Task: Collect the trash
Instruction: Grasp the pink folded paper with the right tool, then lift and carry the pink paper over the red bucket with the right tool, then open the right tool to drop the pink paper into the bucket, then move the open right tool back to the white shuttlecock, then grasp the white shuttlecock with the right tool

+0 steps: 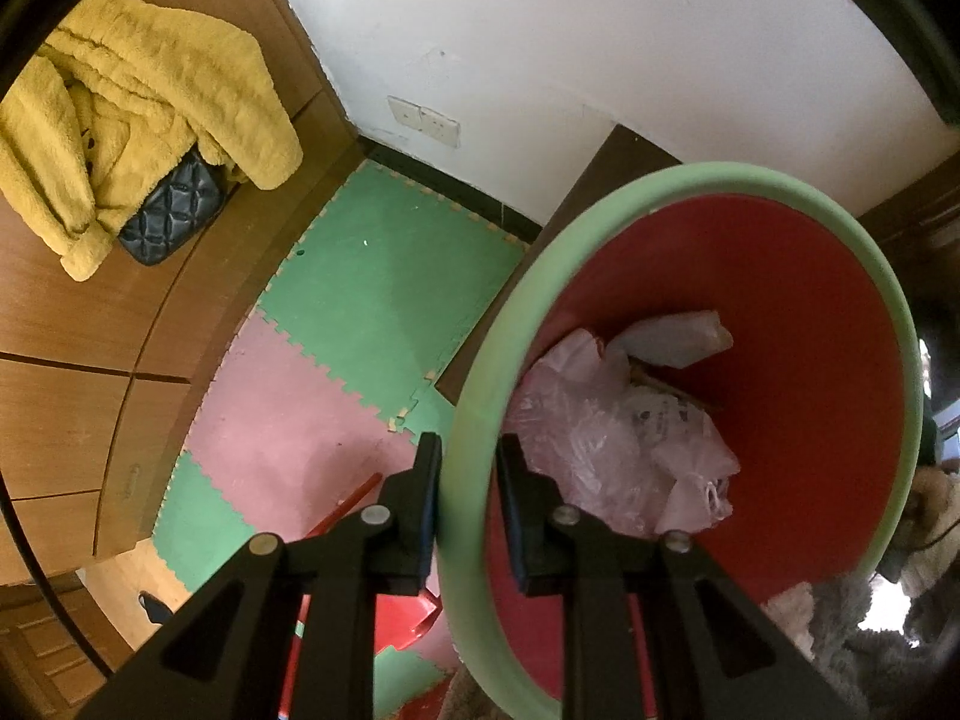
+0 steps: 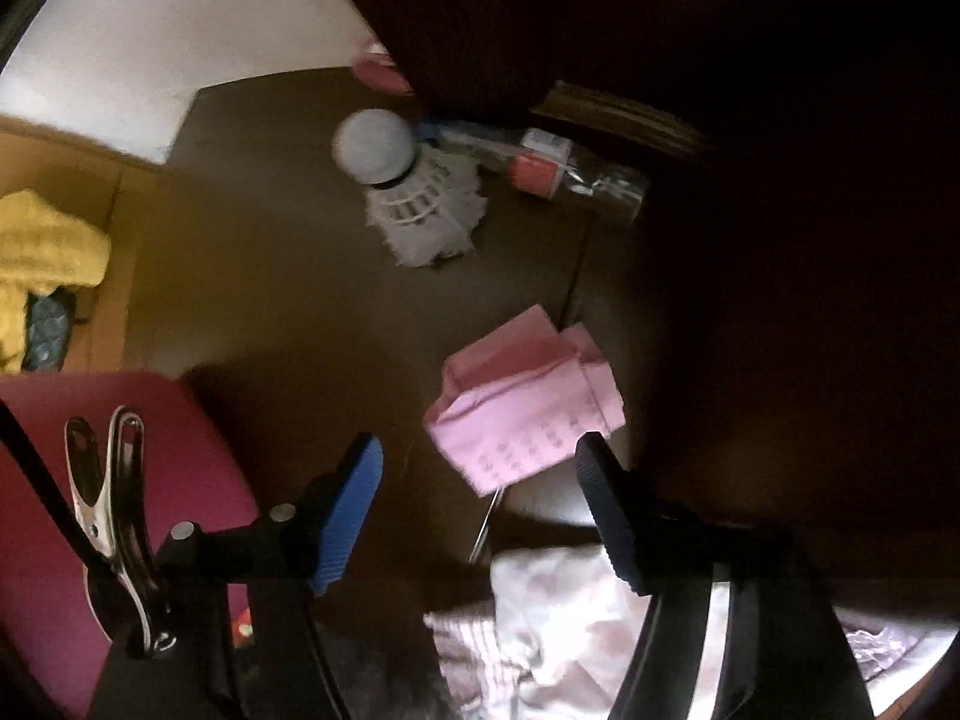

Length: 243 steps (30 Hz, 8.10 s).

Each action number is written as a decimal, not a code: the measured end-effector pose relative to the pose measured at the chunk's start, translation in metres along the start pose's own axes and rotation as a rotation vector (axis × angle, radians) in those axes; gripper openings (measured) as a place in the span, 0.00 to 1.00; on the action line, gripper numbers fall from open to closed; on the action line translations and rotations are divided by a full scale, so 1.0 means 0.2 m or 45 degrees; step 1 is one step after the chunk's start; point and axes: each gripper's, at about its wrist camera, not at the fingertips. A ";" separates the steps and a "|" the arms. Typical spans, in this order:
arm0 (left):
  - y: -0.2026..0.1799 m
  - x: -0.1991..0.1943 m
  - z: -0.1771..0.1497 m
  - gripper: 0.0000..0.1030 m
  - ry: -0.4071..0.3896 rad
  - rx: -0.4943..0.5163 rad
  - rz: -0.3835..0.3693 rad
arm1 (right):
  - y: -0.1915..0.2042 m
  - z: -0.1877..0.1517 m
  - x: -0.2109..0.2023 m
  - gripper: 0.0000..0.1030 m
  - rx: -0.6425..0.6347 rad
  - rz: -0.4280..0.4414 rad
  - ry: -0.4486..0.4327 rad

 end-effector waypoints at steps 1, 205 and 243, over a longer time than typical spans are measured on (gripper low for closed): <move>0.00 0.00 0.00 0.19 0.000 0.000 -0.002 | -0.01 0.02 0.04 0.67 0.043 -0.006 0.016; 0.05 -0.19 -0.14 0.16 -0.228 -0.049 -0.213 | 0.12 0.08 -0.59 0.79 0.042 -0.149 -0.110; 0.02 -0.08 -0.09 0.15 -0.174 -0.044 -0.174 | 0.23 0.30 -0.14 0.01 -0.172 -0.059 -0.168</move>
Point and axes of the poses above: each gripper's, at about its wrist camera, not at the fingertips, and x roughly the way its jaws point, y to its left, z to its top, and after that the axes turned 7 degrees about y, right-handed
